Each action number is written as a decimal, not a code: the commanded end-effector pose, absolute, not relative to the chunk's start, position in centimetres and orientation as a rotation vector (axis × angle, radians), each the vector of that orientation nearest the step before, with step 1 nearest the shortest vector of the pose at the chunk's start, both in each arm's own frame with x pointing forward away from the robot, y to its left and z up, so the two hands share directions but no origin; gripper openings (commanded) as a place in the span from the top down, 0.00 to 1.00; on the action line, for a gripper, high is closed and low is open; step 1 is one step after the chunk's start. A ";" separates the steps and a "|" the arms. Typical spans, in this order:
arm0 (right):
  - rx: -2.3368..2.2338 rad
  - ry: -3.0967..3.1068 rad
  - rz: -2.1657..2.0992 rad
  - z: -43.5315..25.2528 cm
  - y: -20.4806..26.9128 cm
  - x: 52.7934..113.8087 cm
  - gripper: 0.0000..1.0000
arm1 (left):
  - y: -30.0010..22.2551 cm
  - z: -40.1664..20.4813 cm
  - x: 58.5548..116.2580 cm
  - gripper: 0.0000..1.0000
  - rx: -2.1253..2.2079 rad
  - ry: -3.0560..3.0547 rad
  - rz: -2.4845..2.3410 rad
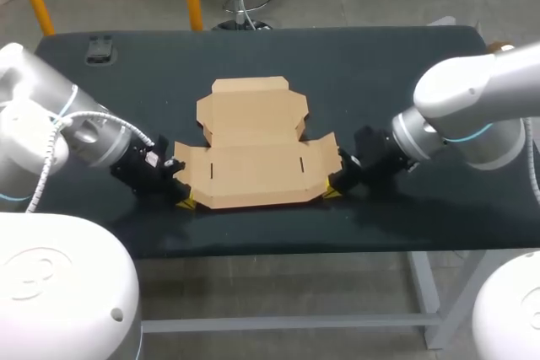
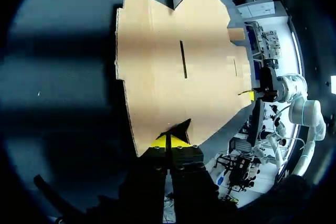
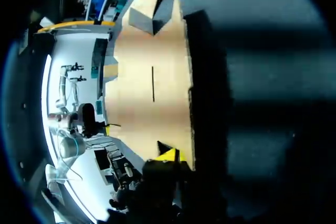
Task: Assemble the packaging by folding the flat box into shape, placing the metal phone stand inside, and closing the box properly
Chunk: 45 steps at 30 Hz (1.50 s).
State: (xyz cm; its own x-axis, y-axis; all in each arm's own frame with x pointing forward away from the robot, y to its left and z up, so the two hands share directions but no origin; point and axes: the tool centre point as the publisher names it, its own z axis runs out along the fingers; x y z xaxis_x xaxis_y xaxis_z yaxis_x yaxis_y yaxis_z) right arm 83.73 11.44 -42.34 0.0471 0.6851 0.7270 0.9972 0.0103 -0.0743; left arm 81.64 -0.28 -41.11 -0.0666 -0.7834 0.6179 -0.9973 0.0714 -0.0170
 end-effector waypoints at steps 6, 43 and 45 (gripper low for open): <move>-1.772 -1.705 -0.662 -41.8 11.8 83.6 1.00 | -1.0 -40.5 81.7 1.00 1.767 -1.944 0.598; -1.820 -1.791 -0.606 -40.4 14.1 83.9 1.00 | -2.7 -38.7 81.7 1.00 1.877 -2.074 0.456; -1.823 -1.797 -0.602 -40.4 14.3 83.8 1.00 | -3.0 -38.7 81.6 1.00 1.870 -2.078 0.455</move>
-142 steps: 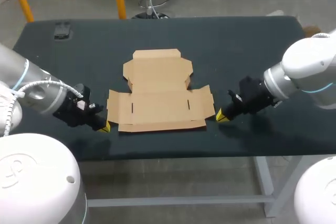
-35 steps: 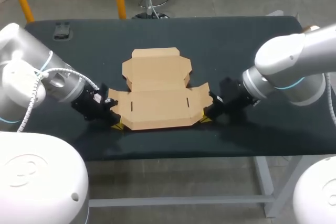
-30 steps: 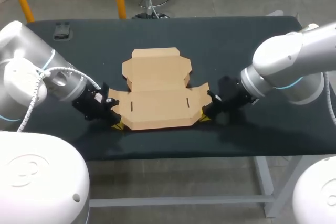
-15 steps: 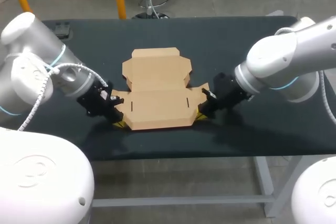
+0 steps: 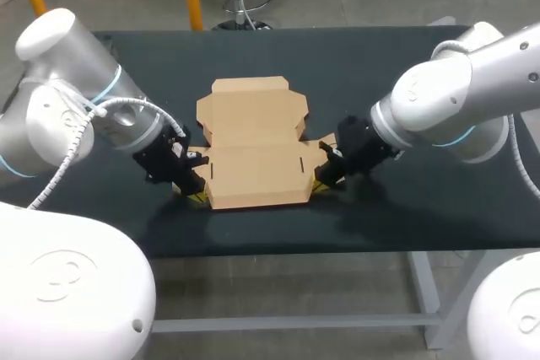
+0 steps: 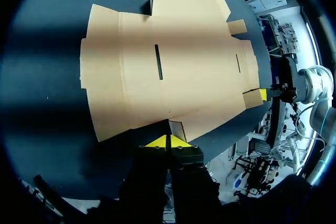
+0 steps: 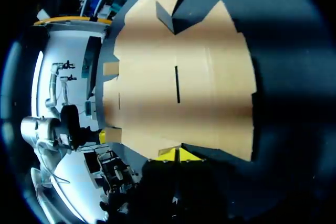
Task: Assemble the packaging by folding the flat box into shape, placing the metal phone stand inside, and closing the box properly
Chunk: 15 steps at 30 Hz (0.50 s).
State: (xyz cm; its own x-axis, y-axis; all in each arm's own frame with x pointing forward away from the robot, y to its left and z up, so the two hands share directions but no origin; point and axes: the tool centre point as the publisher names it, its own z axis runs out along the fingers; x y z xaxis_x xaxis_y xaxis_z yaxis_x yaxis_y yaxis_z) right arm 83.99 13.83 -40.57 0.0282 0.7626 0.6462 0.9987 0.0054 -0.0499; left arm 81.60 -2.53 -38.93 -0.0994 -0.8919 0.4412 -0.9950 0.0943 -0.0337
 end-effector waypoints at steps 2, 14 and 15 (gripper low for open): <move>-1.823 -1.803 -0.599 -40.3 14.4 83.8 1.00 | -3.2 -38.7 81.5 1.00 1.864 -2.084 0.454; -1.845 -1.842 -0.571 -40.2 15.4 83.5 1.00 | -4.6 -38.8 81.4 1.00 1.841 -2.115 0.444; -1.849 -1.845 -0.567 -40.2 15.4 83.5 1.00 | -4.6 -38.8 81.4 1.00 1.840 -2.116 0.443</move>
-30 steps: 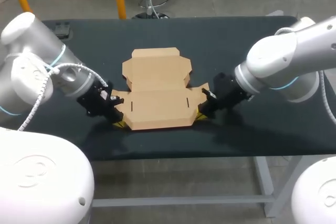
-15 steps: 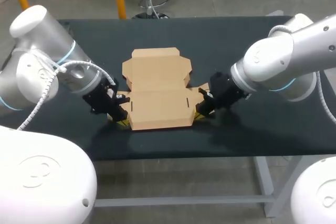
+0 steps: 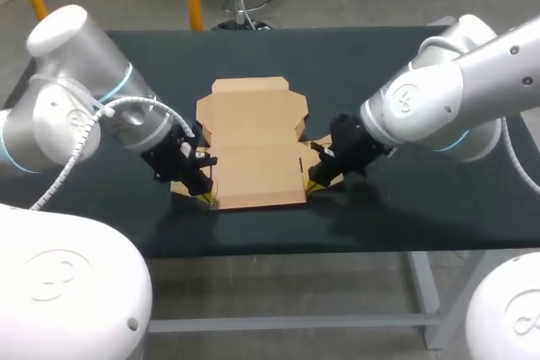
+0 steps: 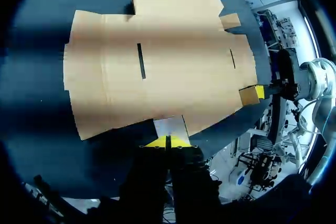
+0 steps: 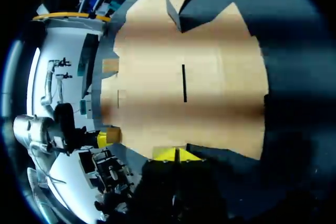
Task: Assemble the packaging by folding the flat box into shape, placing the metal phone stand inside, and closing the box properly
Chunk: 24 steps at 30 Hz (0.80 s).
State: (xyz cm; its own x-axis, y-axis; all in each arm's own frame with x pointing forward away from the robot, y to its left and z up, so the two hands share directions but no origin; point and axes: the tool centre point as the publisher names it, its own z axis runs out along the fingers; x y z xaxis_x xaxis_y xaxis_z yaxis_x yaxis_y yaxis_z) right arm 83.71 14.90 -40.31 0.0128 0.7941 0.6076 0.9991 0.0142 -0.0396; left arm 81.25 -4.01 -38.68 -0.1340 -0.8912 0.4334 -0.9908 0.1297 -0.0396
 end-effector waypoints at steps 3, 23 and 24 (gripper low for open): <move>-1.850 -1.850 -0.563 -40.2 15.4 83.5 1.00 | -4.9 -38.8 81.4 1.00 1.838 -2.119 0.442; -1.848 -1.912 -0.527 -40.8 16.3 83.0 1.00 | -6.0 -39.2 81.0 1.00 1.881 -2.113 0.439; -1.849 -1.916 -0.524 -40.9 16.4 83.0 1.00 | -6.1 -39.3 81.0 1.00 1.884 -2.113 0.439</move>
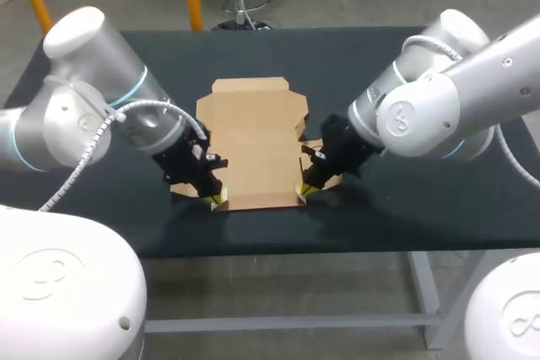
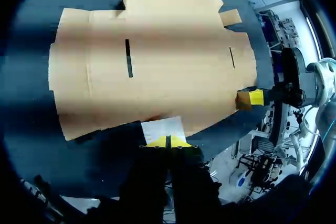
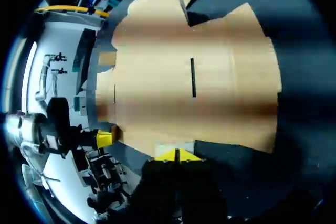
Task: Assemble the packaging by folding the flat box into shape, placing the metal phone stand inside, and closing the box properly
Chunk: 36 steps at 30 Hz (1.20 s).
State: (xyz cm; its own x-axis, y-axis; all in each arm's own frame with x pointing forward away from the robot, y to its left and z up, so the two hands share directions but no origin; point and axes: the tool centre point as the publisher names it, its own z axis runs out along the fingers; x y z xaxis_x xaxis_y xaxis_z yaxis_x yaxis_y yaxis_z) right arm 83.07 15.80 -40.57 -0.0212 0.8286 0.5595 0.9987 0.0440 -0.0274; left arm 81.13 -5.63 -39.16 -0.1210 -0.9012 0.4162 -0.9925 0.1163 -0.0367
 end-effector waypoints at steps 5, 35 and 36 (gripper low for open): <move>-1.848 -1.943 -0.506 -41.2 16.9 82.8 1.00 | -6.2 -39.5 81.0 1.00 1.924 -2.107 0.448; -1.889 -1.942 -0.482 -42.6 16.4 81.7 1.00 | -6.7 -40.7 80.9 1.00 1.977 -2.105 0.450; -1.881 -1.938 -0.496 -42.2 16.3 81.7 1.00 | -6.7 -40.4 80.9 1.00 1.974 -2.111 0.452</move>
